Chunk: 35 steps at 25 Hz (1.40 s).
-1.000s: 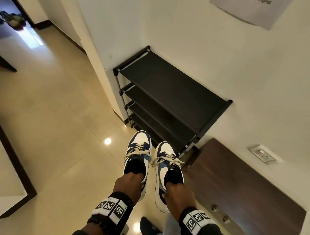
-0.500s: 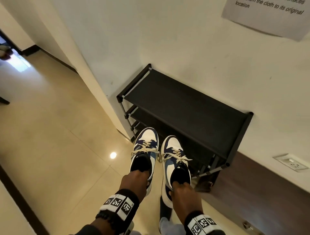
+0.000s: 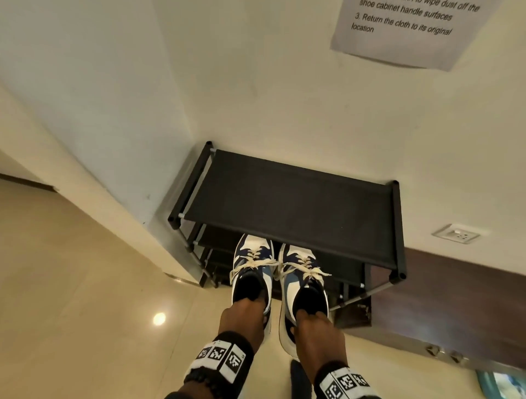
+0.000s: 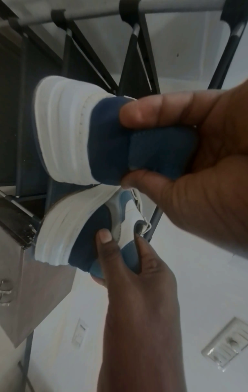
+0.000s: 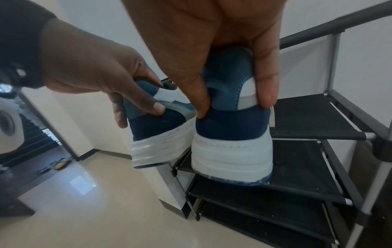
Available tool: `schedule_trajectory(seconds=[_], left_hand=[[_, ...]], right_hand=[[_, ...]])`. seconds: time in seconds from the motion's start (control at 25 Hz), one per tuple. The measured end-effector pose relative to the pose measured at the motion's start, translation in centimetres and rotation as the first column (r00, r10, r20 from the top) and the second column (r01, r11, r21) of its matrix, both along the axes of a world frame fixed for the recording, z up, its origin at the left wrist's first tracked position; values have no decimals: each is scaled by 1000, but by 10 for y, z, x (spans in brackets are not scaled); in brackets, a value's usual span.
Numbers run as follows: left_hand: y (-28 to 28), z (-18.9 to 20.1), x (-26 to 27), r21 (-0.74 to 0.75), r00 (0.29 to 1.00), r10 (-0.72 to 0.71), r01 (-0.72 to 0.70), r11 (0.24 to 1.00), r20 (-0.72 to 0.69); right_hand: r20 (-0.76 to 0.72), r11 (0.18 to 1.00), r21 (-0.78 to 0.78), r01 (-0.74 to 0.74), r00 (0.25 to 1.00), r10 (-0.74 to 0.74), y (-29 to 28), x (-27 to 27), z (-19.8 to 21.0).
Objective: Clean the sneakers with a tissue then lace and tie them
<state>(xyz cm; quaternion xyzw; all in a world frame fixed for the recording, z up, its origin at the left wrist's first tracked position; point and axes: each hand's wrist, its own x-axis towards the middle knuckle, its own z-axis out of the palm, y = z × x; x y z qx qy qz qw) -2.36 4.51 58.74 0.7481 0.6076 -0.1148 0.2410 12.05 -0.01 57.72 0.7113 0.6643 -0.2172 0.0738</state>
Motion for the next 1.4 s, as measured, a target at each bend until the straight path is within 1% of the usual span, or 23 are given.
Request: schedule_trajectory(seconds=[0.12,0.2,0.28,0.52,0.72,0.84,0.96,1.04,1.2,1.32,1.36,1.4], left_hand=[[24,-16,-4,30,998,-61,60,998,28],[38,-22,-3,50,996,-77,74,996,49],[55,-30,1,63,994,-93,89,994,66],[95,-44,15,123,985,-162,154,980,54],[116,-59,25,102,984,-179,176,979,24],[127,-65,32,113,981,-196,195,974,-7],[134,-68,38,114,980,-197,197,974,-11],[135,-67,37,96,983,-185,185,978,-11],[129,-75,27,182,985,-167,158,970,36],[124,-82,20,218,979,-204,195,956,22],[122,-84,19,234,978,-208,199,952,15],[117,-81,19,241,982,-188,177,954,22]], right_hand=[[41,997,6,80,996,-81,22,-13,-8],[50,994,13,105,993,-106,38,-17,-12],[61,994,31,108,992,-110,53,-19,-19],[79,990,54,131,988,-135,89,-14,-36],[65,987,94,127,989,-134,121,-11,-59],[74,985,134,112,990,-123,136,-11,-72],[93,986,141,93,990,-106,142,-11,-81],[96,980,181,81,990,-100,139,-10,-85],[68,955,278,106,989,-129,123,-9,-83],[120,930,362,68,986,-119,111,-7,-86],[113,914,403,57,987,-112,108,-4,-89],[103,903,421,83,985,-139,104,-4,-86]])
